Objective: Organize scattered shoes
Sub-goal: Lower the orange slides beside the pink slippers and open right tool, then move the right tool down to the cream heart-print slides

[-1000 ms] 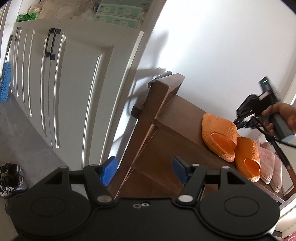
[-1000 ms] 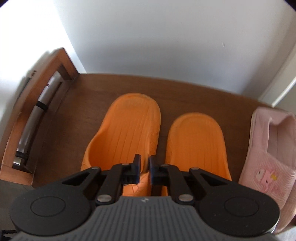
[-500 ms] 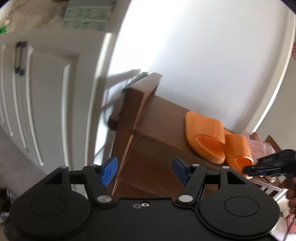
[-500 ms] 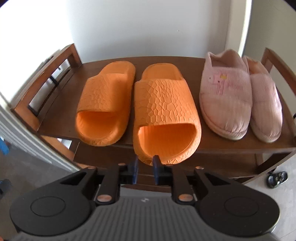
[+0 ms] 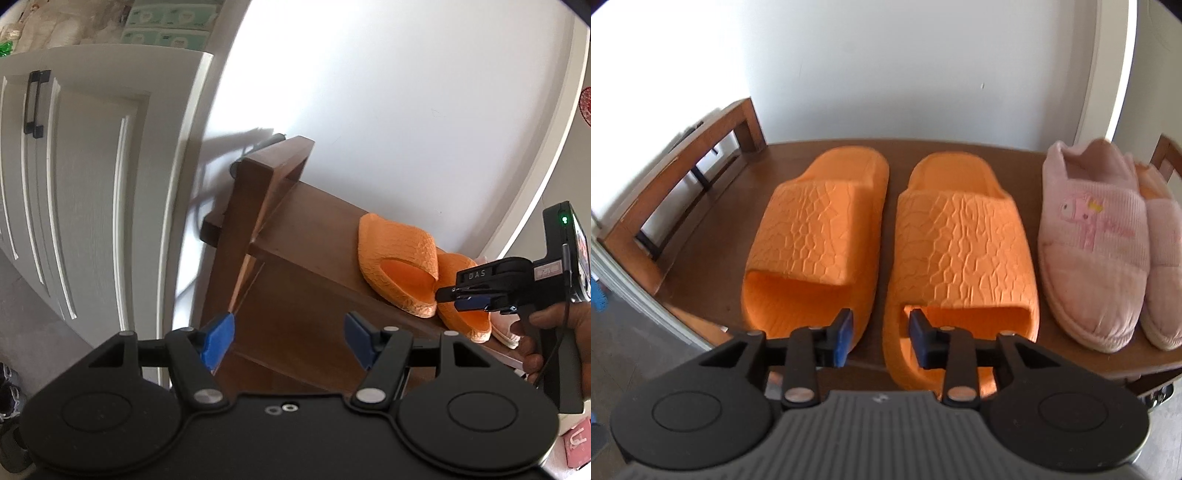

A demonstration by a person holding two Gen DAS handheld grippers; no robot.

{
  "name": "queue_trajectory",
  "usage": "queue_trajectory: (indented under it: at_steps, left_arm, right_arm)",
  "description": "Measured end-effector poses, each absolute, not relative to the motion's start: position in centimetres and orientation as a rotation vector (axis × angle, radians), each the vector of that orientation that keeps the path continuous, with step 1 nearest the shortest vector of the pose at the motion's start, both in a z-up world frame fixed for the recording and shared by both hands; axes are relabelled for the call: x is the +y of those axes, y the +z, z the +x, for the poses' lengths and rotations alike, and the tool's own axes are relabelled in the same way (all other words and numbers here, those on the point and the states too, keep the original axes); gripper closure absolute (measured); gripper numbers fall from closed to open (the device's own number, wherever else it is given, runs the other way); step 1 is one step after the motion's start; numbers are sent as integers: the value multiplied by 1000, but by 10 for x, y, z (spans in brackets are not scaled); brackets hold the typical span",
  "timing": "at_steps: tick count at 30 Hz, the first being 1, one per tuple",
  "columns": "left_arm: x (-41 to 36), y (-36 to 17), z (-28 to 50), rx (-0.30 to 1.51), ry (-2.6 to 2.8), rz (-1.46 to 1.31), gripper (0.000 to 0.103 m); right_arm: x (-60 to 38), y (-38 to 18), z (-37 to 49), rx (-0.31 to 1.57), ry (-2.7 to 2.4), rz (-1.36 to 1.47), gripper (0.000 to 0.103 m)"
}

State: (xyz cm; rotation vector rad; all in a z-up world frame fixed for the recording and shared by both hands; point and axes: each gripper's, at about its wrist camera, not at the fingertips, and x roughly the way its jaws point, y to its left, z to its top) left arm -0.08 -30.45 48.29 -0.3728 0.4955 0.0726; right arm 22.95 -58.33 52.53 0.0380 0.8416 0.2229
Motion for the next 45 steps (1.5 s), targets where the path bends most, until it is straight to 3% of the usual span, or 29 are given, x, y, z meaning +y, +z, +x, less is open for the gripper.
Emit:
queue_trajectory:
  at_steps: [5,11,21,26,29,32,36,40,45]
  left_arm:
    - [-299,483,-3,493,78,-366,37]
    - [-297,478,-4,512,72,-395,37]
    - [-275,472,-16,503,99,-372,37]
    - [-247,446,-31,564,142,-343,37]
    - [-234,428,-39,607,156,-340,37]
    - [-228,408,-44,648,154,-323,37]
    - [-228,377,-50,701,152,-323,37]
    - [-235,337,-60,762,154,-328,37]
    - [-237,297,-67,773,192,-318,37]
  right_arm:
    - [-576,523,231,829,209,48,55]
    - [-566,512,246,716,141,30,63]
    - [-570,517,262,699,111,113,60]
    - [-578,514,185,611,148,87,50]
    - [-581,499,136,629,173,109,49]
    - [-579,457,85,757,218,128,49]
    - [-562,330,57,1204,264,196,51]
    - [-535,228,46,1425,280,113,51]
    - [-510,148,34,1531,326,9,50]
